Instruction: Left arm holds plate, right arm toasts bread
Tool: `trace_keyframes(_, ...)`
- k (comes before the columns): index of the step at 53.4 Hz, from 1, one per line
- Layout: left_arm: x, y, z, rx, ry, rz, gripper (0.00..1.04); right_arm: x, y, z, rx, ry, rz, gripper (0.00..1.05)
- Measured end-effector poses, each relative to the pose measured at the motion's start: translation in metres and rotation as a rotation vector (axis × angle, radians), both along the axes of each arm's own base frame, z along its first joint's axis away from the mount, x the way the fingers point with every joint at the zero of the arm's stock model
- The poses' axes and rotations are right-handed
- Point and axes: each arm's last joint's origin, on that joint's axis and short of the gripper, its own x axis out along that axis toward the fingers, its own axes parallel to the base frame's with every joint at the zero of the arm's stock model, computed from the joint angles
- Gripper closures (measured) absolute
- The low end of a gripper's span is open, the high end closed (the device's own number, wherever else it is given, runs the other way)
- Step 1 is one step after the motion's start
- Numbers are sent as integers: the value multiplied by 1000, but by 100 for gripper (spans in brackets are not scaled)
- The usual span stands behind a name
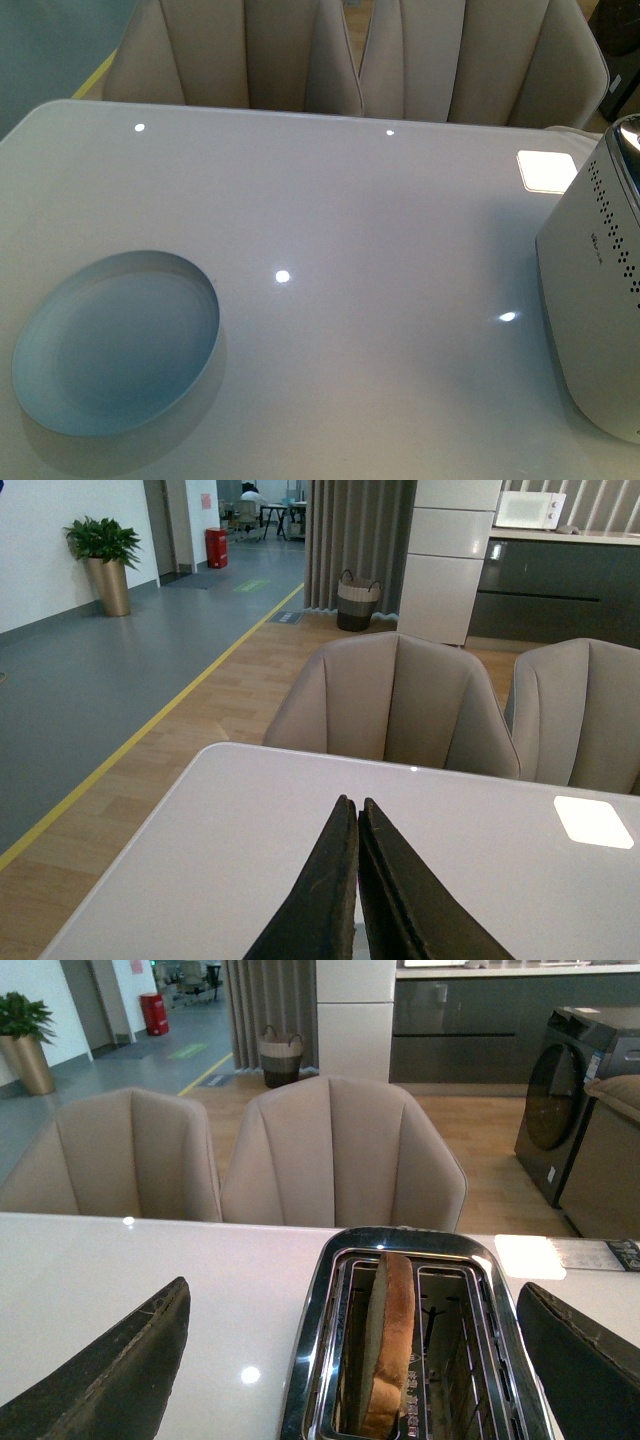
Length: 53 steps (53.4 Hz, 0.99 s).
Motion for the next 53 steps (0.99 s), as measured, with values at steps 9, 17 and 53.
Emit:
trace_keyframes(9,-10,0,-5,0,31,0,102,0,0,0,0,0,0,9)
trace_keyframes(17,-13,0,-3,0,7,0,102,0,0,0,0,0,0,9)
trace_keyframes(53,-13,0,-3,2,6,0,6,0,0,0,0,0,0,9)
